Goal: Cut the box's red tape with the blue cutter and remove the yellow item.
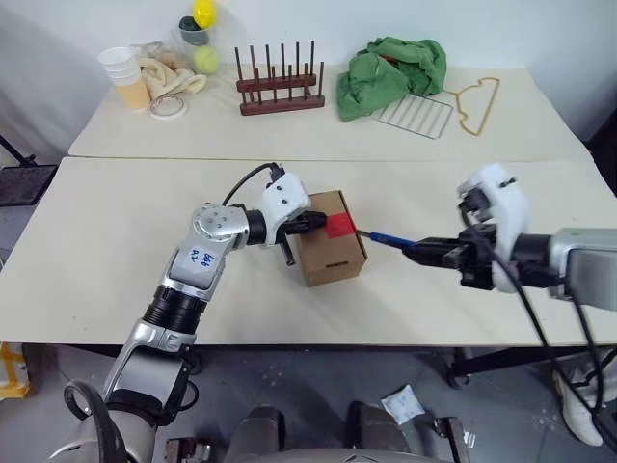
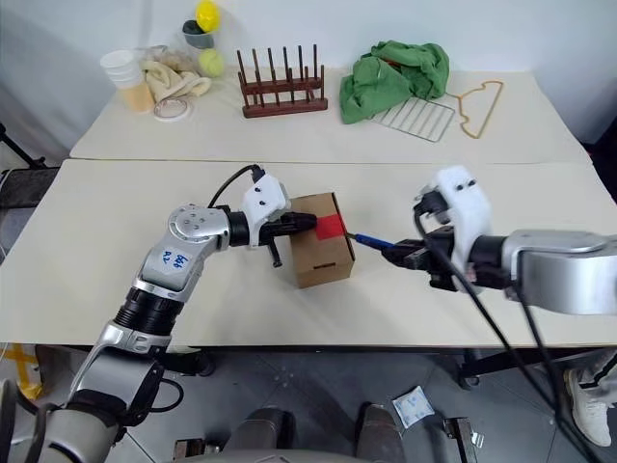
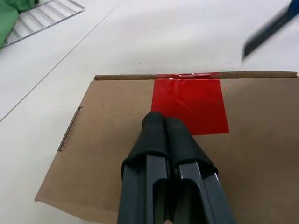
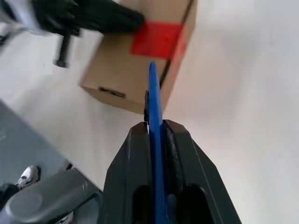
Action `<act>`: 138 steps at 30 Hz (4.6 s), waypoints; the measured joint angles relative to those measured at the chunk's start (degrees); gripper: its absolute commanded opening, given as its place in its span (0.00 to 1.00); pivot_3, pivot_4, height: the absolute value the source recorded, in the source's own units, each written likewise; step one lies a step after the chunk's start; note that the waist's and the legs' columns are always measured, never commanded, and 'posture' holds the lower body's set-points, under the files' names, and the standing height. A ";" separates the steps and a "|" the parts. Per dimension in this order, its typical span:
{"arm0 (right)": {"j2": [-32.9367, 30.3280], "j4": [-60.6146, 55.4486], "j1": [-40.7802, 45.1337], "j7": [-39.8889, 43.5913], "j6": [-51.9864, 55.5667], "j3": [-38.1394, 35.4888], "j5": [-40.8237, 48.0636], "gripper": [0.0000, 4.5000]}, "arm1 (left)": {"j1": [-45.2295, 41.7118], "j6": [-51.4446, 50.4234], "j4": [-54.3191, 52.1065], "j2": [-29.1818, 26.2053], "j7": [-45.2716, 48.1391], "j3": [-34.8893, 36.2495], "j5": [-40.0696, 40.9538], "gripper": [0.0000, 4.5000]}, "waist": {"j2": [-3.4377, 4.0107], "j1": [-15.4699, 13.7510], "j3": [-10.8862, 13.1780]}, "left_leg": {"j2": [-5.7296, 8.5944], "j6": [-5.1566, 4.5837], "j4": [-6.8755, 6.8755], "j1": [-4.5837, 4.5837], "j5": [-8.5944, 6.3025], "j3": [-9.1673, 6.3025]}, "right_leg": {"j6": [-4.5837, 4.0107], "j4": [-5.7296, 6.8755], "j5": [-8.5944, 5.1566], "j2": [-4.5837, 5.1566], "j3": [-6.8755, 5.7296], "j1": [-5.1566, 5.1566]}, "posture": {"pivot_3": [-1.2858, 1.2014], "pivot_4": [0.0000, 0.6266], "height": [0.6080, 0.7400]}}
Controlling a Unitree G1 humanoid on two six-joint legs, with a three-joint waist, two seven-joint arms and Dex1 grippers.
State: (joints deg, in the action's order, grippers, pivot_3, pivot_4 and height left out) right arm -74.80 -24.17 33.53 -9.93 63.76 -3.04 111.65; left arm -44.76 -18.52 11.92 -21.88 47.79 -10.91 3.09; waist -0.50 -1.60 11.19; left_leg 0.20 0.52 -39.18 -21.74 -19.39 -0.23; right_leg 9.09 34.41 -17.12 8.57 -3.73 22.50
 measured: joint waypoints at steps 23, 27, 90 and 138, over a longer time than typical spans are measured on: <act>24.11 49.05 -20.32 41.95 -50.40 -10.06 -76.44 0.19 | -1.49 3.68 4.17 -4.66 10.55 5.87 7.92 0.00 | -0.02 0.46 0.00 | 0.09 -0.02 -0.10 -0.34 0.08 0.10 | 0.16 0.02 0.15 0.02 0.02 0.31 | 0.52 0.24 1.00; 24.24 49.75 -21.42 48.79 -51.75 -11.06 -78.56 0.47 | -1.22 3.28 3.62 -6.04 10.51 6.28 7.96 0.00 | 0.05 0.44 0.01 | 0.10 0.00 -0.10 -0.33 0.09 0.09 | 0.15 0.02 0.15 0.02 0.02 0.31 | 0.52 0.24 1.00; 34.83 8.36 -5.52 66.31 -26.32 17.51 -100.07 0.00 | 14.33 -15.87 -12.04 -8.43 -1.83 5.06 8.23 0.00 | 0.15 1.43 0.04 | 0.08 0.06 -0.55 -0.44 0.04 -0.11 | 0.15 0.37 0.30 0.01 -0.10 0.34 | 0.52 0.24 1.00; 44.13 30.92 16.38 43.85 7.50 8.84 -87.65 0.99 | 3.00 -2.88 -4.44 -4.31 4.62 0.83 5.92 0.00 | 0.15 1.83 -0.03 | 0.09 0.05 -0.54 -0.48 0.04 0.26 | 0.11 1.14 0.31 0.10 0.04 1.03 | 0.52 0.24 1.00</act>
State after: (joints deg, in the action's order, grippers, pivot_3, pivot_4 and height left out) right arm -30.67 6.75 49.91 33.92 71.26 5.80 24.00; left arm -41.76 -21.41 7.47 -26.19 52.41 -10.08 9.01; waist -0.36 0.23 11.16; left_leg 0.29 0.58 -39.72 -22.22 -19.35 0.03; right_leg 9.20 35.56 -16.81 8.67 -3.70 23.53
